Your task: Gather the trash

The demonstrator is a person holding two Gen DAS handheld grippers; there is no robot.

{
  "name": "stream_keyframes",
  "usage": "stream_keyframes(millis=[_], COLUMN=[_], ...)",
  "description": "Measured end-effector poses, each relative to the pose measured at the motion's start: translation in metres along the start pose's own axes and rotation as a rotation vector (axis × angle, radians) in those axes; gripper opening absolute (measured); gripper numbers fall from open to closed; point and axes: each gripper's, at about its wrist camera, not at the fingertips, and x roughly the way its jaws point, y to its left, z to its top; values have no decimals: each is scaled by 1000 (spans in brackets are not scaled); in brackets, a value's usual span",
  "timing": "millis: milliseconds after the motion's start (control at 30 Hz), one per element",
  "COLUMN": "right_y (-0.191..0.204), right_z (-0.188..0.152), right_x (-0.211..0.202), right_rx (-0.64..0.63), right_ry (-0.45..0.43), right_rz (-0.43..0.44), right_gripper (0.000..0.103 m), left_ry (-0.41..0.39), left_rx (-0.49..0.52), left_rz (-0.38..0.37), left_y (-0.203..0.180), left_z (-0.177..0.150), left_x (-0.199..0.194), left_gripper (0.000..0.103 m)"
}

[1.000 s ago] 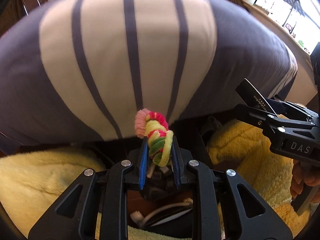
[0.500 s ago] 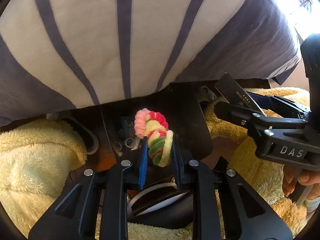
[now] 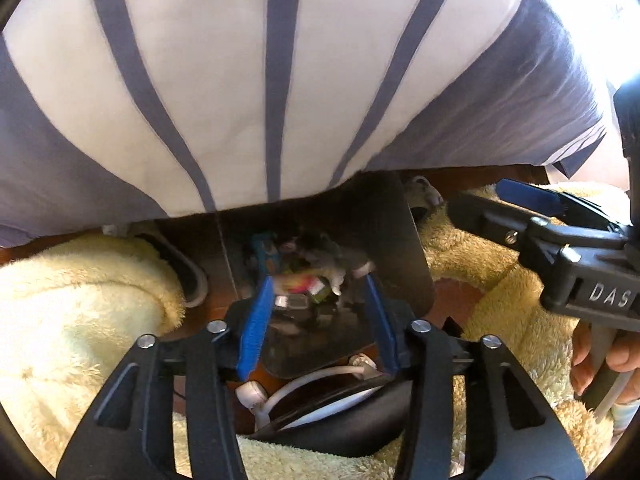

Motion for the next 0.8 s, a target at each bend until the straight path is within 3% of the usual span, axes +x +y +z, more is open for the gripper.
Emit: stream_keyframes(millis=[200, 267, 433, 800], right_y=[-5, -4, 0, 14], right_z=[5, 7, 12, 21], right_x=[-37, -56, -116, -244], right_rx=[13, 0, -17, -21], right_ry=[-119, -171, -325, -665], right_rz=[-53, -78, -129, -279], right_gripper=[96, 99, 100, 100], left_ry=[-101, -160, -323, -708], left_rx=[22, 23, 40, 41], left_rz=[57, 75, 135, 263], left_y=[-4, -4, -10, -36], left_z=[4, 6, 16, 29], left_x=[-38, -60, -123, -262], left_gripper=[66, 77, 95, 95])
